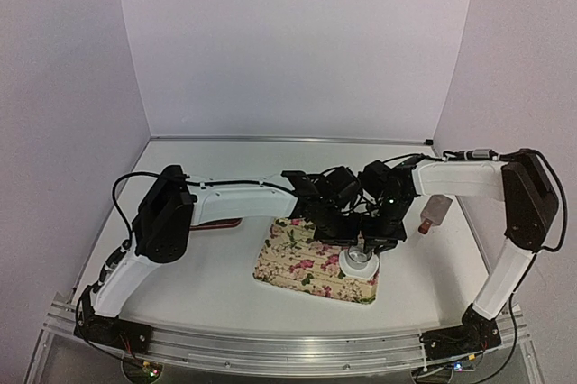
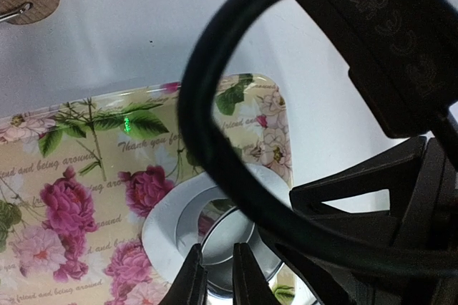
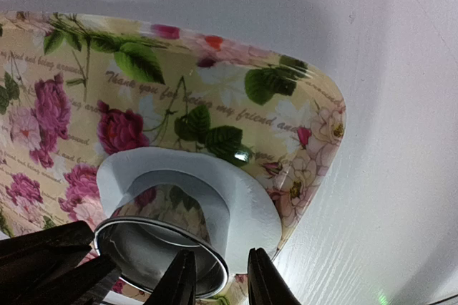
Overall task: Roll out the dumpling wrappers from the dough
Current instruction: Press the dumpling wrapper onto the work surface.
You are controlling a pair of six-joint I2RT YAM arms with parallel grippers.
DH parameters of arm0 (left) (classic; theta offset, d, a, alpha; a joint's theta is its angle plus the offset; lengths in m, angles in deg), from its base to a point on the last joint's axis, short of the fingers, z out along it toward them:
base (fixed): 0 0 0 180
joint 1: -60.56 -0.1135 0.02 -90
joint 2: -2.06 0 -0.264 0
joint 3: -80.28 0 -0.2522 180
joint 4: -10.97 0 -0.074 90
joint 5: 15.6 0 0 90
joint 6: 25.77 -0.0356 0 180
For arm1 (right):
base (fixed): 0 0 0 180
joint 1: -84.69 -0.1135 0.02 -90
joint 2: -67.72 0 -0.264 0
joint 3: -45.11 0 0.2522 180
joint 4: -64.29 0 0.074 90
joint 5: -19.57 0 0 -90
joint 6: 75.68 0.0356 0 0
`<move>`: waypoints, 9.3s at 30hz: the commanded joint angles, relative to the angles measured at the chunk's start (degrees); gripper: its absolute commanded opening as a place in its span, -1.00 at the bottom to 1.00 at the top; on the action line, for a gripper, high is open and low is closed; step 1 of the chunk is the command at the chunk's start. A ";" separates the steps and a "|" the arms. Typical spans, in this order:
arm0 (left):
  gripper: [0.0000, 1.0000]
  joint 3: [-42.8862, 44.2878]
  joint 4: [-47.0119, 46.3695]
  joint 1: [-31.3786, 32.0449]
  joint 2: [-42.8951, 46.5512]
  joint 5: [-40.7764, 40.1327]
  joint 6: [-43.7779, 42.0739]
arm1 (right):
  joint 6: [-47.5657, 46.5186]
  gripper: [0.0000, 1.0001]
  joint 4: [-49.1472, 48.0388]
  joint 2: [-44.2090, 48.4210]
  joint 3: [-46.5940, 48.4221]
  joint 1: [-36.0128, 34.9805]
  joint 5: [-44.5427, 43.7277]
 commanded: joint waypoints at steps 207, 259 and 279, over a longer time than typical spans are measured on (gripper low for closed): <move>0.54 -42.87 0.58 -9.47 30.00 -10.24 9.03 | 1.45 -1.00 5.80 -10.23 4.52 -11.39 -15.14; 0.50 -41.41 -0.88 -9.47 29.87 -9.48 8.17 | 4.90 -1.00 -11.09 -19.87 -8.44 -13.99 -3.52; 0.51 -49.81 -10.36 -9.47 38.34 -4.93 17.71 | 1.81 -1.00 3.63 -21.14 15.88 -16.51 -4.51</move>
